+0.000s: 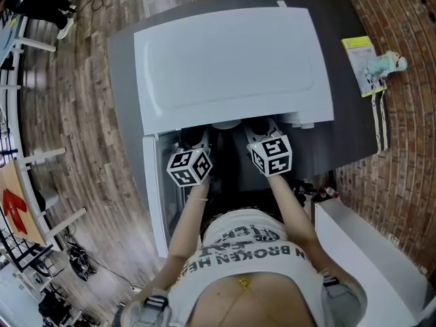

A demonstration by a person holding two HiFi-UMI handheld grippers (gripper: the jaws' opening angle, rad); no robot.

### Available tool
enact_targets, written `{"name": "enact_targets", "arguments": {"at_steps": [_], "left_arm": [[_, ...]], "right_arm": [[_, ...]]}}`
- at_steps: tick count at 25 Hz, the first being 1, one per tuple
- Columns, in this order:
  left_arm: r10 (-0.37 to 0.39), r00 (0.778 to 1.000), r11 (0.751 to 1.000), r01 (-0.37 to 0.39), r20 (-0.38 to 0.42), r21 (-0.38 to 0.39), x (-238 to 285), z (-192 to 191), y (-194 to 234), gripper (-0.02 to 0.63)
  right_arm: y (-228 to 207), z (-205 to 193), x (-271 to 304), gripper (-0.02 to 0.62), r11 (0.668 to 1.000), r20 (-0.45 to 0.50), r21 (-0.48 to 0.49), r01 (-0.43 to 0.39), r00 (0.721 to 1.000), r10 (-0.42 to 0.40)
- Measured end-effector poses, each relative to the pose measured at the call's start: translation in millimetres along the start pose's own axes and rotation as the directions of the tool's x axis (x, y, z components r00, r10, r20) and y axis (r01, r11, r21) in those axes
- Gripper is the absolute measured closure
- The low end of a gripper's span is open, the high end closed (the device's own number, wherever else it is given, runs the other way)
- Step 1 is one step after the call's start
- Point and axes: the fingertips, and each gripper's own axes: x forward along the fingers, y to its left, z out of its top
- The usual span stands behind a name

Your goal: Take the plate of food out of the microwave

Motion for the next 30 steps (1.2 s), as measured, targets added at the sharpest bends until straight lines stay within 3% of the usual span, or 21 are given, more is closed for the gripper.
{"name": "enact_targets", "arguments": {"at_steps": [2,4,10,17,24,30], "left_arm": [[0.019,1.0,0.999,-0.019,0.02,-0.032,1,3,8,0.589],[0.037,0.999,0.998,-0.036,0.018,-0.046,3,2,14,0.524],[0.053,0.998,0.997,-0.054,-0.02,-0.061,8,-6,22,0.472],[0.0,1.0,0.991,-0.001,-0.006,-0.132,18,-6,22,0.465],[-0.053,0.999,0.978,0.054,0.008,-0.2,26,-6,19,0.465],[-0.048,0.999,0.978,0.049,0.007,-0.202,27,-7,22,0.502]], "right_arm": [[-6,-2,3,0.577,0.999,0.001,0.041,0.015,1.0,-0.015],[-10,-6,6,0.505,0.997,0.0,0.078,0.015,1.0,-0.015],[-11,-18,14,0.425,0.989,-0.018,0.148,0.014,1.0,-0.011],[-21,-22,22,0.423,0.929,0.018,0.37,0.003,1.0,-0.011],[-23,-19,27,0.432,0.899,0.038,0.438,-0.014,0.999,-0.002],[-30,-20,27,0.514,0.868,0.047,0.496,-0.02,0.999,-0.004]]}}
